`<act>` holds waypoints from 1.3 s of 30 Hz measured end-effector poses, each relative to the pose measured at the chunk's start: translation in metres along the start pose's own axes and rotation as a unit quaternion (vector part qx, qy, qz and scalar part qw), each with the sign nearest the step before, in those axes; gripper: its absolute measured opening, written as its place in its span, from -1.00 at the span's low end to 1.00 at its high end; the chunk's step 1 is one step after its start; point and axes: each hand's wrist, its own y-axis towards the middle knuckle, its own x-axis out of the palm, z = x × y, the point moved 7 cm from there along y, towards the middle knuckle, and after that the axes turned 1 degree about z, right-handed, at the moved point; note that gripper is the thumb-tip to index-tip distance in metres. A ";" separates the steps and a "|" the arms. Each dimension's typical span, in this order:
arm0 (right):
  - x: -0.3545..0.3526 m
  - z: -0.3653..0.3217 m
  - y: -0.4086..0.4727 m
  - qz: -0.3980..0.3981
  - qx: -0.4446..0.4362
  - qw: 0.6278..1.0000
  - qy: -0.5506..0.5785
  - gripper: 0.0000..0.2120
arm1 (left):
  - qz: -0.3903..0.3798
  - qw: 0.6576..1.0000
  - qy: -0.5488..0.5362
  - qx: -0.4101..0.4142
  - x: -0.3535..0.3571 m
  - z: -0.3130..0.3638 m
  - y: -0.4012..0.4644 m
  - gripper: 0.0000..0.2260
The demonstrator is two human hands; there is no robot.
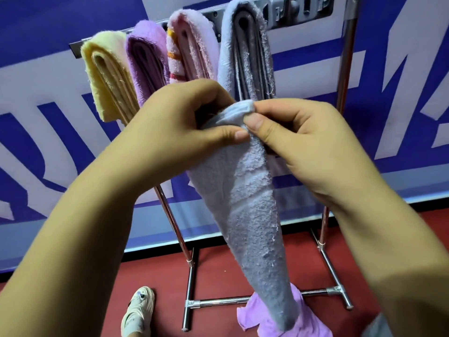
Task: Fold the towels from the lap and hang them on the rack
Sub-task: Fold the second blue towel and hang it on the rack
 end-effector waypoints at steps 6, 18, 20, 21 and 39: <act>-0.015 0.019 -0.006 0.036 0.033 0.997 0.064 -0.88 | -0.021 0.999 -0.024 -0.011 0.007 0.002 0.012 -0.82; -0.018 0.111 -0.075 -0.044 0.188 0.981 0.014 -0.73 | -0.044 0.987 -0.151 -0.042 0.005 -0.002 0.026 -0.81; -0.019 0.113 -0.076 -0.026 0.184 0.983 0.005 -0.73 | -0.049 0.986 -0.151 -0.040 0.005 0.000 0.026 -0.77; -0.020 0.113 -0.076 -0.019 0.179 0.984 0.004 -0.73 | -0.049 0.987 -0.147 -0.041 0.005 0.000 0.026 -0.76; -0.014 0.102 -0.079 -0.021 0.049 0.981 -0.186 -0.79 | 0.025 0.989 -0.128 -0.067 -0.013 -0.016 0.021 -0.75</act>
